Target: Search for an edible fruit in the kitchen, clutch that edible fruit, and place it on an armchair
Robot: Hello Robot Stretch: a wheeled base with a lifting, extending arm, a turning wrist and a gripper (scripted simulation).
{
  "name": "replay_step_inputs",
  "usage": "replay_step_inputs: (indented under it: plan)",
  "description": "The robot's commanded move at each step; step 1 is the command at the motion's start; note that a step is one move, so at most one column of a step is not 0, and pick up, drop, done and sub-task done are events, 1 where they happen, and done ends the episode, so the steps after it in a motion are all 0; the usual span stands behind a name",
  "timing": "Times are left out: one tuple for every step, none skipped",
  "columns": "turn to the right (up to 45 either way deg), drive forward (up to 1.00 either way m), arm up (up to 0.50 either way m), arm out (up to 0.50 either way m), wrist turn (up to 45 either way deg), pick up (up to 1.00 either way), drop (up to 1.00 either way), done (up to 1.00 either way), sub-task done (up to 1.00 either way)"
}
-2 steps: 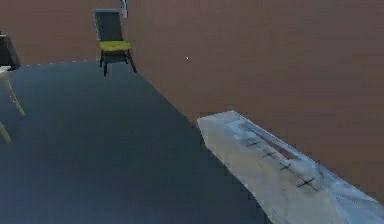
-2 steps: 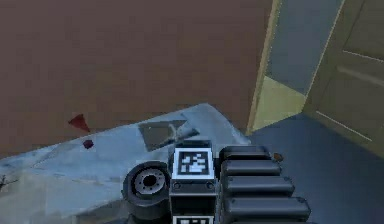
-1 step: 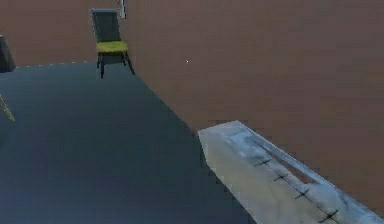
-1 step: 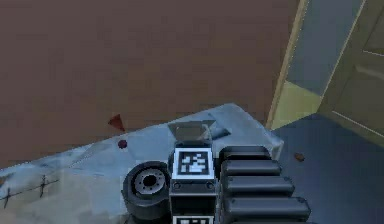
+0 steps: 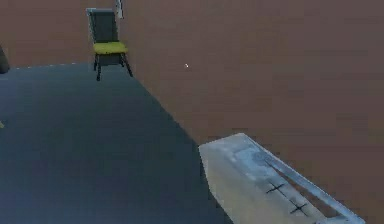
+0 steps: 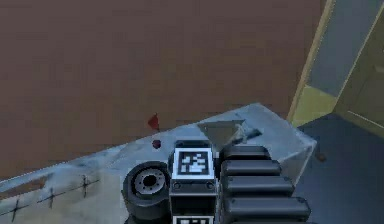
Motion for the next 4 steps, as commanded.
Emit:
replay_step_inputs:
  plan:
    - [45.0,0.00,0.00,0.00,0.0,0.00,0.00,0.00,0.00]
    - [45.0,0.00,0.00,0.00,0.0,0.00,0.00,0.00,0.00]
    - [45.0,0.00,0.00,0.00,0.0,0.00,0.00,0.00,0.00]
    - [12.0,0.00,0.00,0.00,0.0,0.00,0.00,0.00,0.00]
